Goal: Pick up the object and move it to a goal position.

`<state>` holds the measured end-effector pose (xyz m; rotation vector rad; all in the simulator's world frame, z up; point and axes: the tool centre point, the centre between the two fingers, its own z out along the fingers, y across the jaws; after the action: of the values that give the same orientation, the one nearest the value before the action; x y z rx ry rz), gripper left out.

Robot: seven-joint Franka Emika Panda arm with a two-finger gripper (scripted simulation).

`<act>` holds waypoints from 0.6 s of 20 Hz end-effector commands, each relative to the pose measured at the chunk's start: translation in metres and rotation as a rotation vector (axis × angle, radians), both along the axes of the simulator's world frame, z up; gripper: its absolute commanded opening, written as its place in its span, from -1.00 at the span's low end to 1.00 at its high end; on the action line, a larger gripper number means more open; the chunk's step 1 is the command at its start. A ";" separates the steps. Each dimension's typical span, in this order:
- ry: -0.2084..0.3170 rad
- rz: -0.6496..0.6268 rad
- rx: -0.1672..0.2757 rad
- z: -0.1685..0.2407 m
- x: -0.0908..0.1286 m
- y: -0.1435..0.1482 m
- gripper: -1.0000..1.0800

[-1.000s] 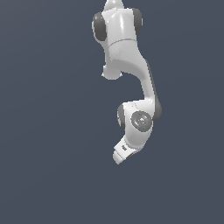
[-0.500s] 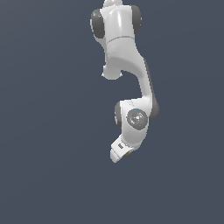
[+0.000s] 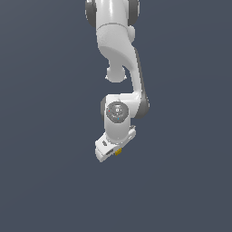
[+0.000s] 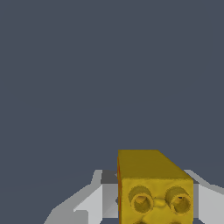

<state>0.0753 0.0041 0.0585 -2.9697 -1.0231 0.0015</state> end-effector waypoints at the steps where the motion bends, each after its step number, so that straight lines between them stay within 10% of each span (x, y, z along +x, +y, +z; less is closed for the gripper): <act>1: -0.001 -0.001 0.000 0.012 -0.007 -0.028 -1.00; 12: -0.001 -0.001 0.000 0.061 -0.033 -0.148 -1.00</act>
<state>0.0455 -0.1287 0.1125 -2.9718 -1.0200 0.0005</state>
